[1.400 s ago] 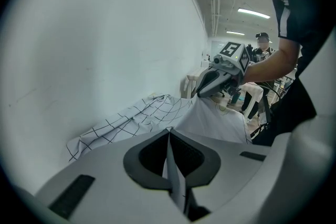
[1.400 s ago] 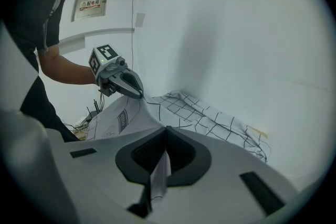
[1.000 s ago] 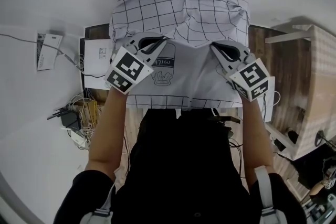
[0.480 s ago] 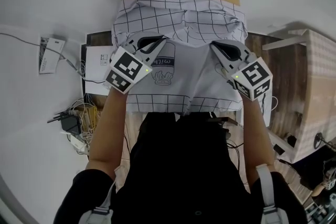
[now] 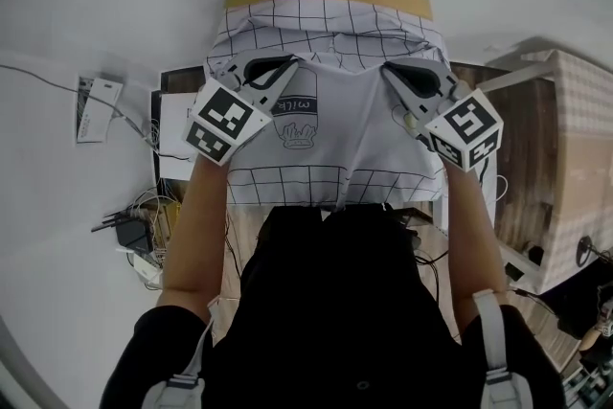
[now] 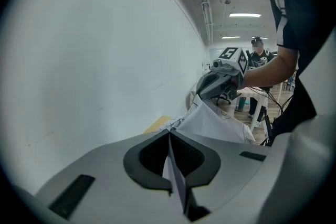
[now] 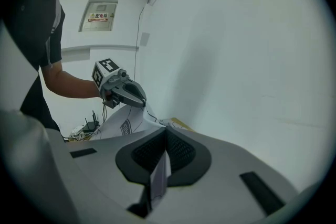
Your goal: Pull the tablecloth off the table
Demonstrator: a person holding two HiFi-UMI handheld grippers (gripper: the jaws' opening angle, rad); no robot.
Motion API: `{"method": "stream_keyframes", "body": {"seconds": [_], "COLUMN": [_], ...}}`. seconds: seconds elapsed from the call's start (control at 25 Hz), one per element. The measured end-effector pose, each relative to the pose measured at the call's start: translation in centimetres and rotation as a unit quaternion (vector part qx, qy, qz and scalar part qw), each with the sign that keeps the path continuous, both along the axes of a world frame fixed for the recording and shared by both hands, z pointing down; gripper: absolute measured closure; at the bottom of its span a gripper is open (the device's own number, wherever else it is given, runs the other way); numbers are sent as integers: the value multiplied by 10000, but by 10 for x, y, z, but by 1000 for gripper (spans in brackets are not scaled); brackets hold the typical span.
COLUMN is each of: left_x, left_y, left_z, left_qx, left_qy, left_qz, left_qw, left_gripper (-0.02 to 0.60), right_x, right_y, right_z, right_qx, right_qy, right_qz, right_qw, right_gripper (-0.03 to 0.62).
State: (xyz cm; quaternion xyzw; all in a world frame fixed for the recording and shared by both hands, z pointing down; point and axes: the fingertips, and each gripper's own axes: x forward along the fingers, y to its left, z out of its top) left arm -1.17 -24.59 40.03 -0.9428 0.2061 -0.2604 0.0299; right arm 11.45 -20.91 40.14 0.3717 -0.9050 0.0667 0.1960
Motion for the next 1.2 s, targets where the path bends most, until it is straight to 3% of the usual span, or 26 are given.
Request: {"method": "stream_keyframes", "body": {"seconds": [0.4,0.64,1.2], "left_x": [5,12,14], "left_y": [12,-2,-24], "left_z": [-46,-65,-112], "left_qx": [402,493,585], "left_qy": [194,166,474], "left_qz": [95,250,196], "left_qw": [9990,9983,9970], "left_gripper": [566,566,566], "right_x": [3,8,8], "right_y": [10,-3,-24], "right_z": [-43,-60,-106], "right_qx": [421,476,715], "right_qy": [-99,-146,-350], "right_qz": [134,160,122], "right_qw": [9990,9986,9968], "right_gripper": [576,576,576]}}
